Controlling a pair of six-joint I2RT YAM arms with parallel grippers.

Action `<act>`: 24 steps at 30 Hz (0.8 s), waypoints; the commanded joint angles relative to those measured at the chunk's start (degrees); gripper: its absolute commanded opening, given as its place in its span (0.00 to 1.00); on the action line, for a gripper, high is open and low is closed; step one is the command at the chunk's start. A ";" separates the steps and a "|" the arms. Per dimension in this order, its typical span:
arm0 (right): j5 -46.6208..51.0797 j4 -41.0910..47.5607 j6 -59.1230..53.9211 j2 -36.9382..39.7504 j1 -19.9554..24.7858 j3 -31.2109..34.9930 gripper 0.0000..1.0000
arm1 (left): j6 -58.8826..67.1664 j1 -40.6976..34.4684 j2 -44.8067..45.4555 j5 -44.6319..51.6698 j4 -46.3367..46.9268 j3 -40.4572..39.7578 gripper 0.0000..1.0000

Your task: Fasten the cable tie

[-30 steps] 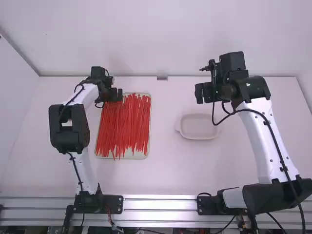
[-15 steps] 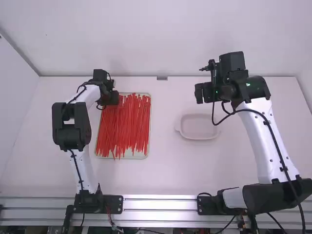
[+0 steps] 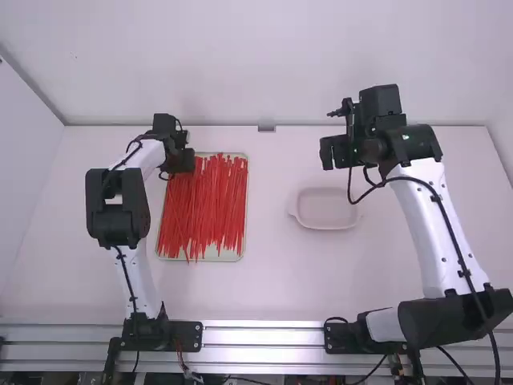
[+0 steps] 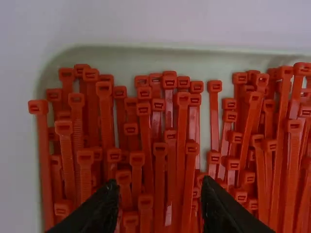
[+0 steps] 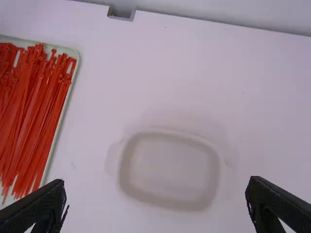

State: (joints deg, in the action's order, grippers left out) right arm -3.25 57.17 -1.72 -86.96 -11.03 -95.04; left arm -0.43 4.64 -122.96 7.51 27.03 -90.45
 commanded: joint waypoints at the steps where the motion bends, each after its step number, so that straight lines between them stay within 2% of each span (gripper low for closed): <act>1: 0.31 0.13 0.24 -0.39 -0.17 -1.64 0.98 | -0.20 -0.46 -0.74 0.39 -0.24 1.38 0.43; 13: 0.33 0.11 0.22 -0.39 -0.11 -1.64 0.98 | -0.22 -0.50 -0.74 -0.63 -0.09 2.03 0.34; 24: 0.33 -0.20 0.22 -0.39 -0.17 -1.64 0.98 | 1.62 -0.39 -0.74 -2.27 0.35 2.03 0.34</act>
State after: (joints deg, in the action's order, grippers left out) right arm -3.20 56.99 -1.74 -86.96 -11.03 -95.04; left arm -0.14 4.64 -122.96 5.32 27.16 -88.97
